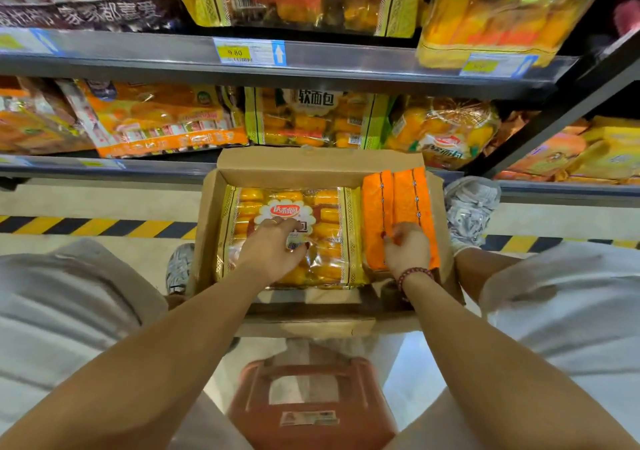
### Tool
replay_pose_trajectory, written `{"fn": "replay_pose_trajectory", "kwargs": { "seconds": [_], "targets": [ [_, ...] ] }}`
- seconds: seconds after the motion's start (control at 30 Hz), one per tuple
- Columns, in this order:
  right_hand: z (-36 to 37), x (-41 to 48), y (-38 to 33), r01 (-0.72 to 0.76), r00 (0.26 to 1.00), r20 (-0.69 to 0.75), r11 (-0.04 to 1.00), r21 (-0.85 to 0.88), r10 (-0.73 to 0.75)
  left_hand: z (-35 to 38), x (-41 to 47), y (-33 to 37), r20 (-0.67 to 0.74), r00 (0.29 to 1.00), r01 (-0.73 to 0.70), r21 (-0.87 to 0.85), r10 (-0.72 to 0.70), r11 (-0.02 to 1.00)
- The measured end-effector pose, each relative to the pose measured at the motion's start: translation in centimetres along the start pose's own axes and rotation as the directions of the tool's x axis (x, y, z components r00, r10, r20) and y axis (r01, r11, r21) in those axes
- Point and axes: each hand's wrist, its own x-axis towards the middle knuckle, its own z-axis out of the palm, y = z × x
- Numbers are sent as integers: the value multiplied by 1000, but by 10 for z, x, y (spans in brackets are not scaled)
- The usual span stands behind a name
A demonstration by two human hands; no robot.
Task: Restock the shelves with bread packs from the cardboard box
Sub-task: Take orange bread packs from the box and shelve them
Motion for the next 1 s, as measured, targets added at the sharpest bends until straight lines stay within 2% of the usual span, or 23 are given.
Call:
{"fn": "replay_pose_trajectory", "kwargs": {
  "seconds": [0.13,0.27,0.37,0.47,0.67,0.83,0.93,1.0],
  "targets": [
    [-12,-3,-11,81,996,14,992,101,-83,-6,2,-2,-30,999,-18,-90,15,996],
    [-52,-5,-38,123,988,54,950,286,-144,-16,3,0,-38,999,-30,-197,23,980],
    [-92,-7,-61,127,975,110,895,427,-191,-25,4,1,-25,998,-67,-350,62,935],
    [-128,-9,-71,107,957,172,837,536,-233,-38,6,1,37,997,-41,-505,69,862],
    [-158,-3,-74,-10,876,324,660,751,-356,-69,7,11,122,973,-60,-680,194,731],
    [-144,0,-77,-202,782,508,625,754,-361,-86,11,7,290,926,104,-812,242,574],
    [-122,0,-78,-278,761,542,577,768,-356,-87,4,8,395,870,204,-832,294,515],
    [-109,-3,-80,-322,767,562,571,755,-311,-83,2,4,396,867,234,-859,303,455]
  ]
}}
